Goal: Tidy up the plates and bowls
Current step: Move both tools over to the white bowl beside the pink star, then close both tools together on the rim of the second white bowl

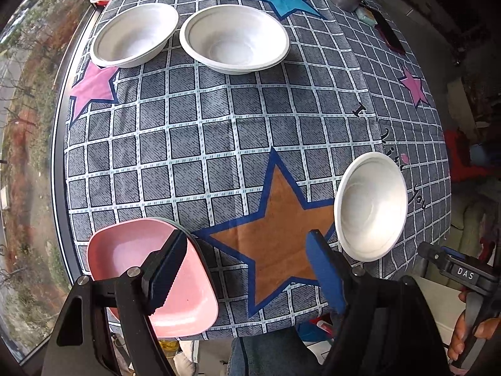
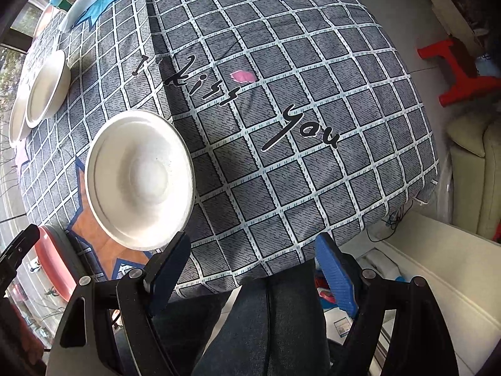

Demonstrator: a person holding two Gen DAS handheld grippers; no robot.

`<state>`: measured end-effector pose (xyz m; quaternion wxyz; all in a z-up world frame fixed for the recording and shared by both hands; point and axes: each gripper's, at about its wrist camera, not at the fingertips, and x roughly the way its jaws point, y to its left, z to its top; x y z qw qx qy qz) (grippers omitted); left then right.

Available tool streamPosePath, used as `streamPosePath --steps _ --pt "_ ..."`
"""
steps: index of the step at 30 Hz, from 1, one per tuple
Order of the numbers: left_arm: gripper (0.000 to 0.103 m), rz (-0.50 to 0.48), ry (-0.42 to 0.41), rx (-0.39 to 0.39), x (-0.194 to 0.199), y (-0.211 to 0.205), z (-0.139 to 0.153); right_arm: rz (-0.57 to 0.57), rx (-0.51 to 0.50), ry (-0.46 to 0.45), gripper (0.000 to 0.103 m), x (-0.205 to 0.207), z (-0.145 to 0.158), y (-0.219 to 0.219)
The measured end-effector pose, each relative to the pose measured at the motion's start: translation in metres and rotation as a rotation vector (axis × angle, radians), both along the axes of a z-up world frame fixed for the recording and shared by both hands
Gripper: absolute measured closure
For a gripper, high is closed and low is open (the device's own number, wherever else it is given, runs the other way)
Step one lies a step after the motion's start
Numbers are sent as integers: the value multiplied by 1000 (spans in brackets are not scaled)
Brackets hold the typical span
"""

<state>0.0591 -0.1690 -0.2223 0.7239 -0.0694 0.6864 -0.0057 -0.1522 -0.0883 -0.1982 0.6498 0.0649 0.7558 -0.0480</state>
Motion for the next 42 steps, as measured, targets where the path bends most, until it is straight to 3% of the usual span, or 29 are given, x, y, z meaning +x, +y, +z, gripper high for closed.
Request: streamPosePath --steps 12,19,27,38,42 --pt "22 100 0 -45 -8 13 -2 72 -67 -35 21 16 17 8" --pt "22 185 31 -50 -9 14 -10 218 -95 -96 21 48 29 29" --pt "22 334 49 -49 13 23 -8 377 -39 -106 21 107 28 54" --pt "22 513 32 32 82 56 -19 588 46 -117 21 193 8 135" --pt "22 544 -20 137 106 64 -22 623 73 -130 21 217 -4 173"
